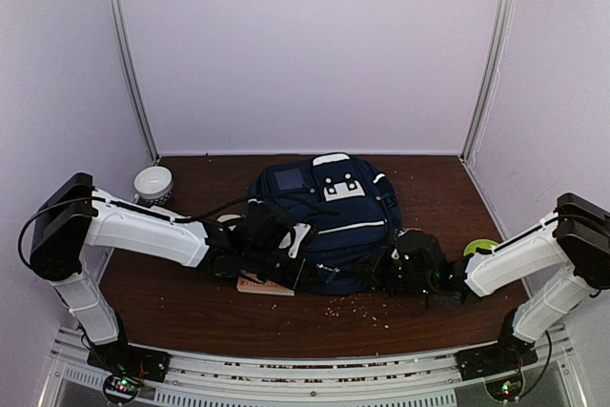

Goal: Pack the student bag
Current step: Unzip the student bag at the center of the board.

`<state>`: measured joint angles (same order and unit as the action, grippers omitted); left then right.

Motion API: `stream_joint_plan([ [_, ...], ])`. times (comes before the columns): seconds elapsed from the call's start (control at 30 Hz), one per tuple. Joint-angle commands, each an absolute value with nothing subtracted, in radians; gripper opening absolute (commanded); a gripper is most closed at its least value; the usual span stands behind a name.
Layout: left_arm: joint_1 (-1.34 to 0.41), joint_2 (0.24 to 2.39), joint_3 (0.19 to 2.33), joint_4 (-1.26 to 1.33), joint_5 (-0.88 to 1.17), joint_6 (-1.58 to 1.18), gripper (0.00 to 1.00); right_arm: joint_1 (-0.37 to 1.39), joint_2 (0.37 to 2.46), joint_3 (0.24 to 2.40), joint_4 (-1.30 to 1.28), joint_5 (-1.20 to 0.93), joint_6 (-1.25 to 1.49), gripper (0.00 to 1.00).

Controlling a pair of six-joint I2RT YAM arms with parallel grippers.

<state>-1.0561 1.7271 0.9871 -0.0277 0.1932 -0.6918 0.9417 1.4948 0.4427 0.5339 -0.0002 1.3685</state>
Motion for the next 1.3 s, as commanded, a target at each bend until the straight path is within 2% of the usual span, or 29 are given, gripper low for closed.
stream_joint_plan([
  [0.0,-1.046,1.722,1.006,-0.017,0.154,-0.678,0.00,0.936,1.495,0.446,0.526,0.000,1.348,0.00],
  [0.67,-0.991,1.586,0.905,-0.149,-0.036,-0.650,0.00,0.934,1.428,0.422,0.395,0.051,1.266,0.00],
  [1.03,-0.954,1.594,0.878,-0.192,-0.123,-0.677,0.00,0.934,1.315,0.474,0.107,0.109,1.093,0.00],
  [1.27,-0.949,1.590,0.884,-0.153,-0.066,-0.645,0.00,0.935,1.253,0.473,0.043,0.133,1.039,0.00],
])
